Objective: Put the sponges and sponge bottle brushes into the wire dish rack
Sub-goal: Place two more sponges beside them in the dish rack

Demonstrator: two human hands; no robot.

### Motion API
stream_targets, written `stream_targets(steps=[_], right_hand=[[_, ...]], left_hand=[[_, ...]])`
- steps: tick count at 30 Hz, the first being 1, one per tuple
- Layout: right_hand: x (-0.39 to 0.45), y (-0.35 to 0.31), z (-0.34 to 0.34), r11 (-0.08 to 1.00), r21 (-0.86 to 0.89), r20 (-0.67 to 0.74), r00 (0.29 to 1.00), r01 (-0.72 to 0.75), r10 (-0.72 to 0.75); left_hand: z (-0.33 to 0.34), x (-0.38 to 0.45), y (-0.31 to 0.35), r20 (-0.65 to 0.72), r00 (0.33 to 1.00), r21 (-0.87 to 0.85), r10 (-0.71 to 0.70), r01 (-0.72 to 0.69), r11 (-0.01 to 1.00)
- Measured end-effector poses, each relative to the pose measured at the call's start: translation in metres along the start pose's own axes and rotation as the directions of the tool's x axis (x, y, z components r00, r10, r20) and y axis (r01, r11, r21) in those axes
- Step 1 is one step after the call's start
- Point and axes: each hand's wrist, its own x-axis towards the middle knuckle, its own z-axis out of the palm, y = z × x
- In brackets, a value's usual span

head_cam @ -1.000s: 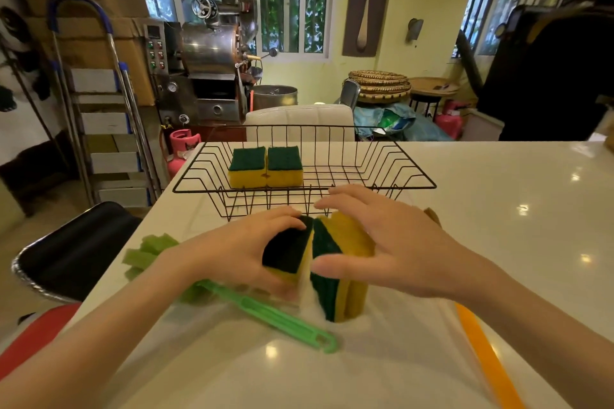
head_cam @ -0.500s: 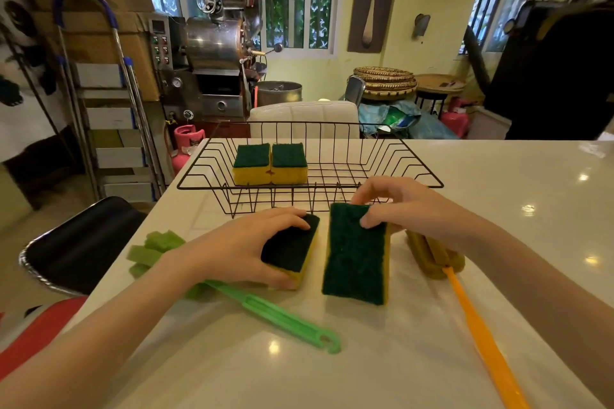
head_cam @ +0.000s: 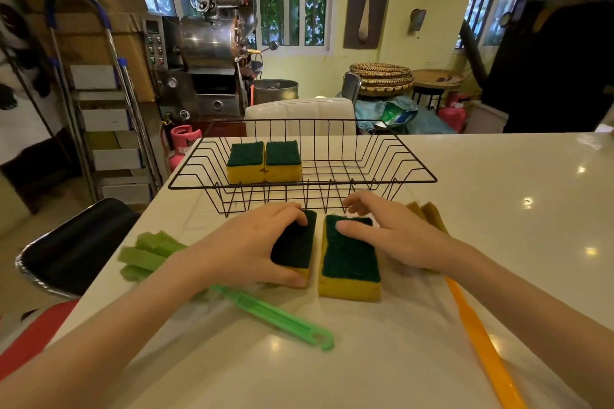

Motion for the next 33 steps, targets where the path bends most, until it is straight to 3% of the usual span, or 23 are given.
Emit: stream_targets(steps=[3,6,10,23,33], right_hand=[[-0.009,-0.013,-0.007,0.994,-0.060,0.109,0.991,0.090,-0.083],[-0.017,-0.023,-0.008,0.957,-0.232,0.151,0.978,0.175,-0.142],[-0.020,-0.029,-0.006,0.913,-0.369,0.205,0.973,0.175,-0.104],[-0.010,-0.032,-0.054,0.972,-0.197,0.326,0.944,0.125,-0.055],[0.028,-0.026,-0.121,0.983,-0.156,0.204,0.977,0.098,-0.065]], left_hand=[[-0.015,0.005,0.001,0.114,0.993,-0.023,-0.015,0.017,1.000],[-0.031,0.015,-0.001,0.252,0.968,-0.023,-0.024,0.030,0.999],[-0.039,0.028,-0.003,0.359,0.932,0.020,-0.054,0.050,0.999],[-0.070,0.042,0.014,0.333,0.940,-0.017,0.075,-0.074,0.997],[-0.127,0.080,0.023,0.206,0.973,-0.083,0.105,-0.090,0.992]])
